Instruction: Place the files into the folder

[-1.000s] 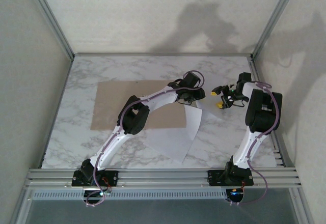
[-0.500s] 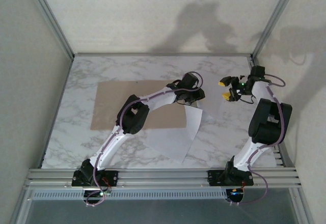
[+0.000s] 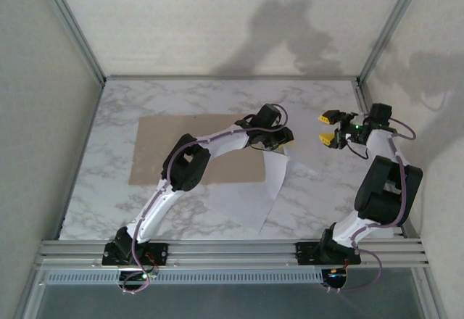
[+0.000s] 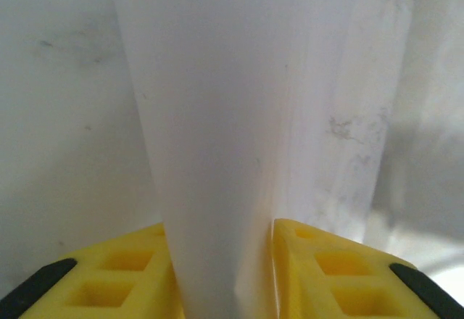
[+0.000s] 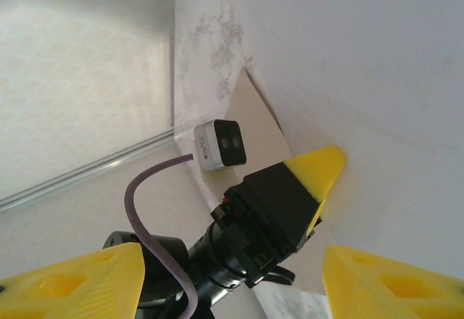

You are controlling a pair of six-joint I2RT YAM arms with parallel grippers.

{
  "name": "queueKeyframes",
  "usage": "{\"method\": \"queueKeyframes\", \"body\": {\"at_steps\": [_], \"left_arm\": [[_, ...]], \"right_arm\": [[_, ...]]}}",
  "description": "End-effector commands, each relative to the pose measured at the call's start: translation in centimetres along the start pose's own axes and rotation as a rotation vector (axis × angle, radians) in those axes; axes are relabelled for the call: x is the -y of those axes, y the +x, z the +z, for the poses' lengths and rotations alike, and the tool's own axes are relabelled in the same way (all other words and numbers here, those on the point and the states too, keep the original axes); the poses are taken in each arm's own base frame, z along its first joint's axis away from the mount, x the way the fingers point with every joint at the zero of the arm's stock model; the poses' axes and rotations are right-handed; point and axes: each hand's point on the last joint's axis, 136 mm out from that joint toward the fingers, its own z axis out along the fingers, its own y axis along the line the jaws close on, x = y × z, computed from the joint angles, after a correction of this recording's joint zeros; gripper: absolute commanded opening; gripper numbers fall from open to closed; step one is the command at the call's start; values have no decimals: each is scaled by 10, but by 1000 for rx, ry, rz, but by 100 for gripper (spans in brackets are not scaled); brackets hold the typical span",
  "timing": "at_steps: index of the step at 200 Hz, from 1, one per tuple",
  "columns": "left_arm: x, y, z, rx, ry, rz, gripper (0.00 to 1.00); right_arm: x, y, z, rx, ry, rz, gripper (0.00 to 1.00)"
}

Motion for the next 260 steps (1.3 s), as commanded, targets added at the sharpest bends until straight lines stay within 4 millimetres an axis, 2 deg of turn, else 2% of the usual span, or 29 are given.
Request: {"method": "queueKeyframes", "body": {"at_steps": [1, 36, 84, 144, 214, 260], "left_arm": [[57, -12, -38, 29, 144, 13, 34], [71, -13, -53, 29, 193, 1, 34], [78, -12, -70, 26, 237, -18, 33], [78, -9, -88, 24, 262, -39, 32], [84, -22, -130, 87, 310, -87, 28], [85, -32, -152, 125, 333, -109, 27]], "right_arm": [[-24, 12, -13, -25, -91, -17, 67], [-30, 18, -22, -15, -113, -11, 67], [-39, 27, -27, -21, -141, -9, 68], [-38, 34, -31, -19, -136, -2, 68], [-35, 55, -38, -13, -147, -8, 70], [-23, 72, -31, -21, -159, 1, 71]]}}
